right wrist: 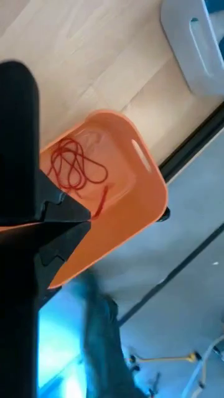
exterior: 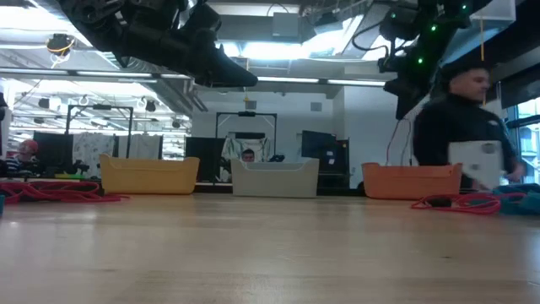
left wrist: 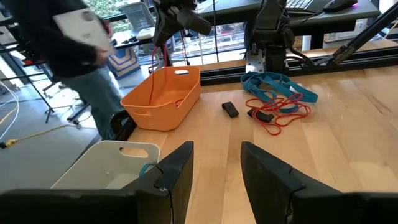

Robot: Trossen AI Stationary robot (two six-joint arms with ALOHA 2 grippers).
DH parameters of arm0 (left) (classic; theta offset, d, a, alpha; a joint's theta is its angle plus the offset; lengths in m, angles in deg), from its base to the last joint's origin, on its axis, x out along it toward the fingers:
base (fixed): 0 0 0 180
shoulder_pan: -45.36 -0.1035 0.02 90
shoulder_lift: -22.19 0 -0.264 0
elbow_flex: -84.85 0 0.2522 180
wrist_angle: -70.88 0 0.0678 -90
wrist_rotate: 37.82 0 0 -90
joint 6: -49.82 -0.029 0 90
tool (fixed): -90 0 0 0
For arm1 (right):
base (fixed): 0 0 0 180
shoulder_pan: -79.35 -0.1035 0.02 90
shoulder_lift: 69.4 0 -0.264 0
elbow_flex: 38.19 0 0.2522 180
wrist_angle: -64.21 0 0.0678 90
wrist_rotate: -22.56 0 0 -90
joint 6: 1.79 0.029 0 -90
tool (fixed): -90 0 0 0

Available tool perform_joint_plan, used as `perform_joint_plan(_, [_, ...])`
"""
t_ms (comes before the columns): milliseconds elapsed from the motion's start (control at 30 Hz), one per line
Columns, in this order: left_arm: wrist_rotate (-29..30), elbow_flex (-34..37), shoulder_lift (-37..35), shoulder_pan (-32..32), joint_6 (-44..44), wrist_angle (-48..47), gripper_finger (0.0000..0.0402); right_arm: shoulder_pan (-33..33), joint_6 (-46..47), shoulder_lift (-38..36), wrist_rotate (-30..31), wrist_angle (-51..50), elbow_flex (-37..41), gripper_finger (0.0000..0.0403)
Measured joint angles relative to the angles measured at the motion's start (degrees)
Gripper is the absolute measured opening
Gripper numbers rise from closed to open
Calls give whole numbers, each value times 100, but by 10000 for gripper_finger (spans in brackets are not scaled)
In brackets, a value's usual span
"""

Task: Sort rubber bands into baskets
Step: Put the red rubber band into the orange bin

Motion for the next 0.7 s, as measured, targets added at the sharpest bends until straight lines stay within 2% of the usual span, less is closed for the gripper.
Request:
perform_joint_plan(167, [0,0,0,0,-2,0,130,230,82,314,-367,4,0,5])
perform_joint_plan(233, [1,0,0,0,-2,0,130,267,139,467,-519,-3,0,18])
perform_joint_plan(500, [2,0,0,0,-4,0,130,249,141,821,-728,-247,2,148])
perform_joint_plan(600, [1,0,0,0,-4,0,130,249,161,819,-1210,-495,2,188])
perform_joint_plan(700, [1,0,0,-2,-4,0,130,246,196,818,-1921,-767,2,209])
